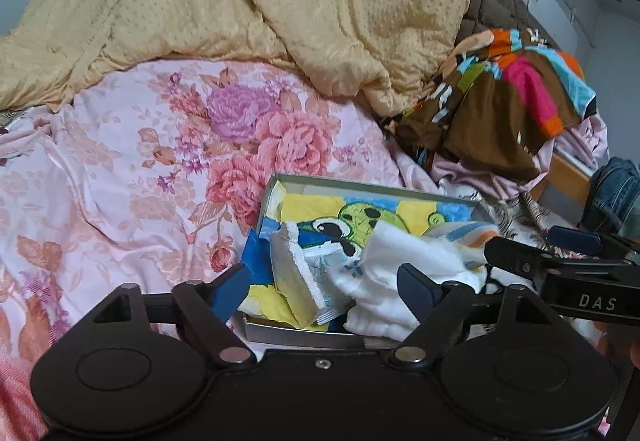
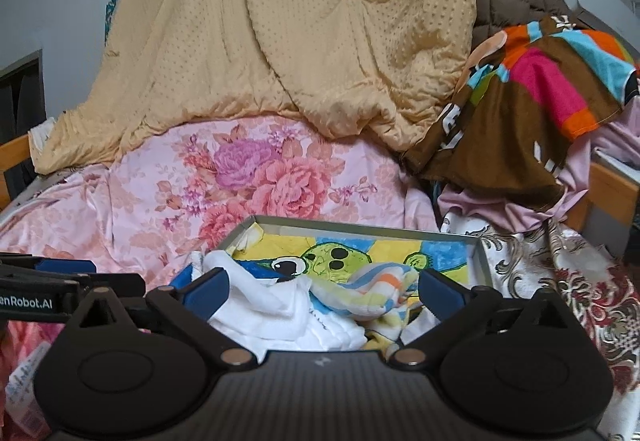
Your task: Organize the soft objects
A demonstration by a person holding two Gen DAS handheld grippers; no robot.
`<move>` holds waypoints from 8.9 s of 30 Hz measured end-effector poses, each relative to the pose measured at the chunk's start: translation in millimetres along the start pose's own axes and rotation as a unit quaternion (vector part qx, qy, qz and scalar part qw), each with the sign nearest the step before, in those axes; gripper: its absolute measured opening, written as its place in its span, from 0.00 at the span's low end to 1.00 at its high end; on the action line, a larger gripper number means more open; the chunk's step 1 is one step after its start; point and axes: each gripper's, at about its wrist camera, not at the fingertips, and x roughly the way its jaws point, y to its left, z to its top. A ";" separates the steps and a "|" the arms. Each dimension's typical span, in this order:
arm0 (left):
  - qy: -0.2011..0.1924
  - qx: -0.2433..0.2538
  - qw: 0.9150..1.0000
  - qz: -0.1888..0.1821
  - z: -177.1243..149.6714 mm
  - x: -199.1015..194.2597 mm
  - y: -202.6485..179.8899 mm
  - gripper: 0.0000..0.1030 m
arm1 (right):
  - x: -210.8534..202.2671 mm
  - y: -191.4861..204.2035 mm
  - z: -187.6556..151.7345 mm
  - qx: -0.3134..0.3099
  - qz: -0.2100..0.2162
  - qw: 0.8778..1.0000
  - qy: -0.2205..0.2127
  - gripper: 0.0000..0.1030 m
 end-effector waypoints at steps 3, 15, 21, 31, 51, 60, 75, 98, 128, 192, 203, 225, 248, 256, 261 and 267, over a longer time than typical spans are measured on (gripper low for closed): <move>-0.013 -0.007 1.000 0.001 -1.2 -15.3 -2.7 0.88 | -15.9 -2.8 0.6 0.002 0.002 1.000 -0.004 1.00; -0.038 -0.014 0.999 0.004 -13.9 -66.0 -16.4 0.99 | -72.3 -1.1 -3.7 0.001 0.006 0.999 -0.036 1.00; -0.039 -0.008 0.999 0.008 -24.4 -82.8 -24.3 0.99 | -94.7 -0.3 -9.6 0.003 0.008 0.999 -0.048 1.00; -0.070 -0.001 0.997 0.010 -37.4 -117.2 -36.7 0.99 | -126.5 1.4 -24.8 0.011 0.008 0.998 -0.057 1.00; -0.073 0.017 0.995 0.062 -97.5 -162.5 -49.3 0.99 | -171.9 5.0 -87.0 0.046 -0.005 0.998 -0.045 1.00; -0.076 0.017 0.994 0.075 -112.5 -173.9 -46.6 0.99 | -180.1 4.9 -102.5 0.053 -0.013 0.998 -0.040 1.00; -0.073 0.011 0.994 0.080 -143.9 -189.0 -44.1 0.99 | -191.7 9.2 -127.8 0.064 -0.014 0.998 -0.025 1.00; -0.018 0.018 0.996 0.082 -173.4 -183.8 -50.2 0.99 | -190.6 13.9 -158.8 0.065 -0.004 0.998 0.025 1.00; -0.009 0.009 0.995 0.096 -177.2 -177.3 -46.3 0.99 | -184.5 12.5 -163.8 0.071 -0.010 0.997 0.041 1.00; -0.007 0.010 0.995 0.096 -177.7 -176.5 -46.4 0.99 | -182.1 10.5 -165.0 0.072 -0.011 0.996 0.050 1.00; -0.006 0.010 0.995 0.096 -177.4 -176.6 -46.6 0.99 | -182.0 11.0 -166.5 0.073 -0.011 0.996 0.051 1.00; -0.006 0.010 0.995 0.096 -177.3 -176.4 -46.5 0.99 | -181.7 11.4 -167.1 0.073 -0.010 0.996 0.052 1.00; 0.026 -0.034 0.996 0.083 -178.2 -174.4 -40.2 0.99 | -181.1 12.6 -168.3 0.073 -0.009 0.996 0.053 1.00; 0.038 -0.060 0.993 0.094 -175.4 -175.0 -34.0 0.99 | -180.8 12.7 -168.1 0.073 -0.009 0.996 0.053 1.00; 0.043 -0.054 0.993 0.092 -174.4 -173.5 -35.4 0.99 | -181.0 15.1 -168.5 0.069 -0.008 0.996 0.054 1.00; 0.046 -0.056 0.993 0.093 -173.9 -172.2 -34.7 0.99 | -181.0 14.9 -168.4 0.069 -0.008 0.996 0.054 1.00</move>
